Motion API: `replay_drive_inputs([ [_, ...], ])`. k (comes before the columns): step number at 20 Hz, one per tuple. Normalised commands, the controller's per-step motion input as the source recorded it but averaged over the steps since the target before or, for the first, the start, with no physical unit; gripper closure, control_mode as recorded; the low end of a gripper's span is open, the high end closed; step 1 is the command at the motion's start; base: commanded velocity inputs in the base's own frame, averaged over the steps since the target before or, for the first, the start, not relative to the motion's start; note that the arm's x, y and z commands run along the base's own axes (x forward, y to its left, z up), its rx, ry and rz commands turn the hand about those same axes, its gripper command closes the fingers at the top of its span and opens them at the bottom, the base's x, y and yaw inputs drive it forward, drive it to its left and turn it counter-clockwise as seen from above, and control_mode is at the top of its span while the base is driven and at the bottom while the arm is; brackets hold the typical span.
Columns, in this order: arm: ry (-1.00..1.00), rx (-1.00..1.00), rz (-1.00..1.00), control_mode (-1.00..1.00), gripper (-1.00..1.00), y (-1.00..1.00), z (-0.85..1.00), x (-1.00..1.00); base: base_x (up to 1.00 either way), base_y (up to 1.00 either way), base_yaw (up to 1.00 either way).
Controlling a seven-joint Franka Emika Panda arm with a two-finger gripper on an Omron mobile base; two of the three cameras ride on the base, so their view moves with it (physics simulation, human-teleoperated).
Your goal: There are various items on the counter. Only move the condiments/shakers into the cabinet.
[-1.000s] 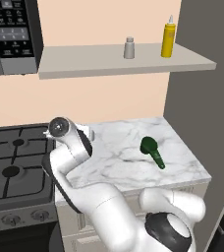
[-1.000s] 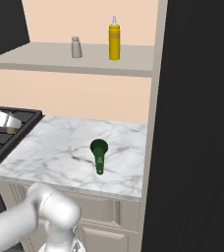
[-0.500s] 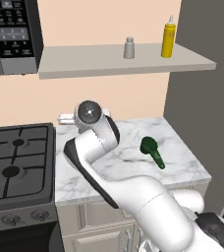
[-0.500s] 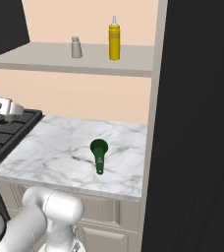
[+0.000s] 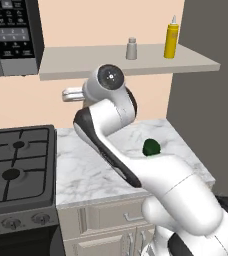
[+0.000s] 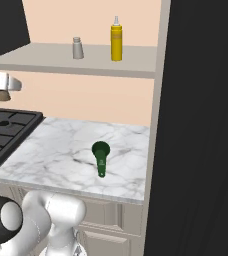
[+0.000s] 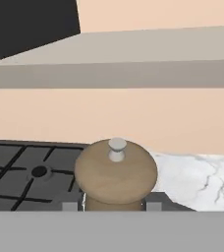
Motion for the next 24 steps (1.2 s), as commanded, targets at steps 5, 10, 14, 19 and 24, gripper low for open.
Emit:
replay_drive_inputs([
  [5,-0.1,-0.07,0.06,-1.0,1.0,-0.25,0.79,0.0,0.0,0.0,0.0],
  [10,-0.13,-0.09,0.03,-1.0,1.0,-0.28,0.64,0.0,0.0,0.0,0.0],
  [14,-0.1,-0.12,0.03,-1.0,1.0,-0.2,0.25,0.11,0.0,0.0,0.0],
  [19,-0.04,-0.12,0.02,-1.0,1.0,-0.12,0.04,0.4,0.0,0.0,0.0],
  [24,-0.02,-0.06,0.01,-1.0,1.0,-0.19,0.02,0.5,0.0,0.0,0.0],
])
